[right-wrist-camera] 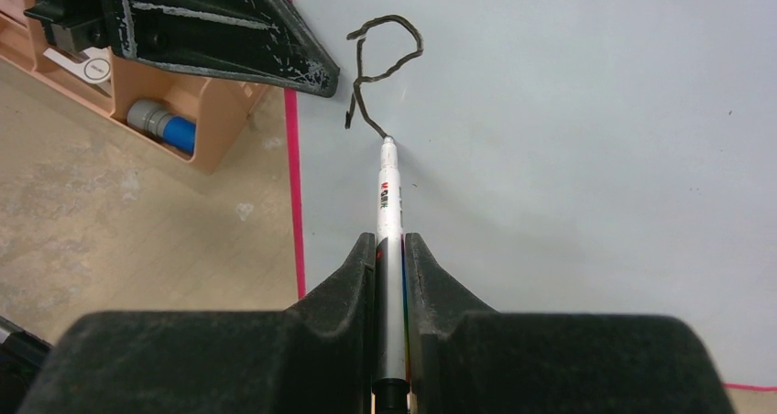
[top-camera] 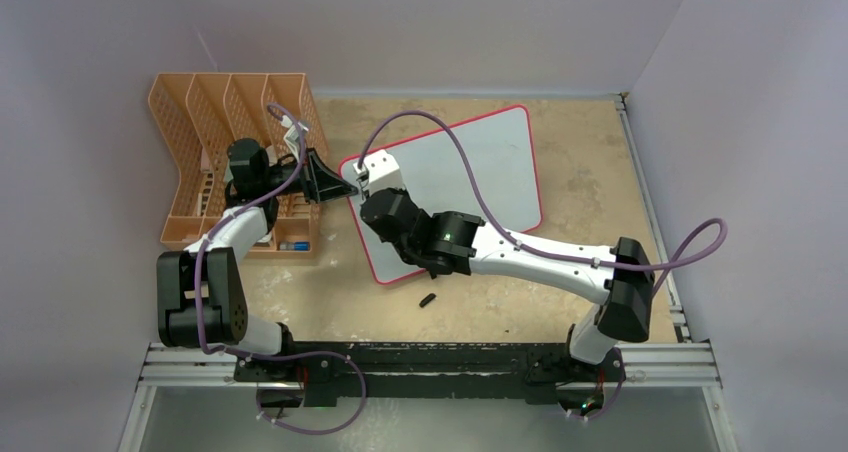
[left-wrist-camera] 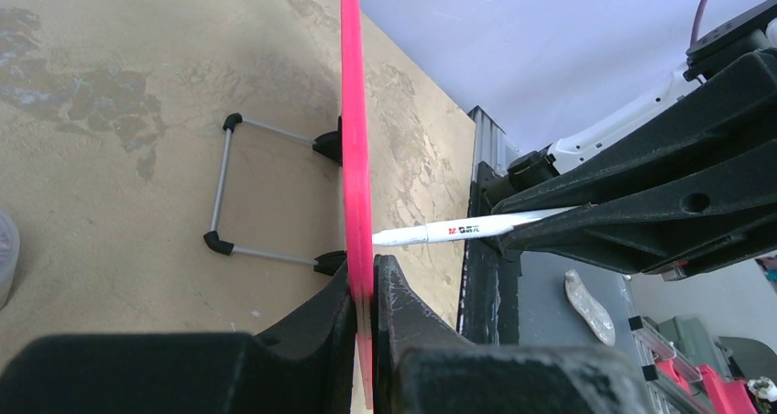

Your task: Write a sentence on the whiteboard

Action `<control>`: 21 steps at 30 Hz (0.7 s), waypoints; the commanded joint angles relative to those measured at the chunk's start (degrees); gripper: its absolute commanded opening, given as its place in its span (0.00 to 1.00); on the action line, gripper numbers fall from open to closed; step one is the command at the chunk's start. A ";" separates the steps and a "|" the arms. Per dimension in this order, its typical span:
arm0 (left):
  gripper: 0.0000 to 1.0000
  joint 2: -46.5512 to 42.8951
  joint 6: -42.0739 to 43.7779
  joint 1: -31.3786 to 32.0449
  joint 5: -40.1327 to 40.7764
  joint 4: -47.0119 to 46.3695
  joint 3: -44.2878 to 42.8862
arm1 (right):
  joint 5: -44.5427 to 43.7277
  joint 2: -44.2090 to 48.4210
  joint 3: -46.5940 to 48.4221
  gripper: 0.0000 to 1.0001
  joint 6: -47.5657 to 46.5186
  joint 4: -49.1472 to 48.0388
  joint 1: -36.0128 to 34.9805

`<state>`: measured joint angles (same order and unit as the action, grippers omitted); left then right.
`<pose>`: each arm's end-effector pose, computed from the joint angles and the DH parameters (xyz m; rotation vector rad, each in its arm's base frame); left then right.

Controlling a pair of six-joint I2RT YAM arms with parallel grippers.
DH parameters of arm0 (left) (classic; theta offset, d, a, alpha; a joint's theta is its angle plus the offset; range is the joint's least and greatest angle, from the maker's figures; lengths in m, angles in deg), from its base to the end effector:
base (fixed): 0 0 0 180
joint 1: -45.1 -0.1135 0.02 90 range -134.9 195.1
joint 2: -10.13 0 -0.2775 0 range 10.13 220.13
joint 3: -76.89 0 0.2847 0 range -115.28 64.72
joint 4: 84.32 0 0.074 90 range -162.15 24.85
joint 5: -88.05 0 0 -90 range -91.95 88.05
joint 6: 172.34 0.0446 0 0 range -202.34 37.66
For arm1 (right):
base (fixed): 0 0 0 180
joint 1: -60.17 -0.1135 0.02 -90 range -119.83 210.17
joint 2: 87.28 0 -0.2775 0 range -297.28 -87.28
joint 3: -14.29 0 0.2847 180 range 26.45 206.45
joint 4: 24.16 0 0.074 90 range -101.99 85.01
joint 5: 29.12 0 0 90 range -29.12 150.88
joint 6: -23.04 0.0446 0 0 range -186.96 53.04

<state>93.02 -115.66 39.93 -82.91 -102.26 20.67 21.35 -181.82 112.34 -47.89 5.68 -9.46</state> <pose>0.3228 -0.0150 0.2488 0.5383 1.7635 -1.5419 0.1739 0.3869 0.3595 -0.4254 1.8869 0.3343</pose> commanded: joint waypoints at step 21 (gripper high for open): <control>0.00 -1.09 2.20 1.31 -0.59 1.56 -0.94 | -3.26 5.31 -2.52 0.00 -2.44 -8.38 0.96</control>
<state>92.82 -115.60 40.00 -82.94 -101.65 20.67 20.81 -176.29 108.93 -49.48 0.48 -8.82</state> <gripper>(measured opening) 0.056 0.141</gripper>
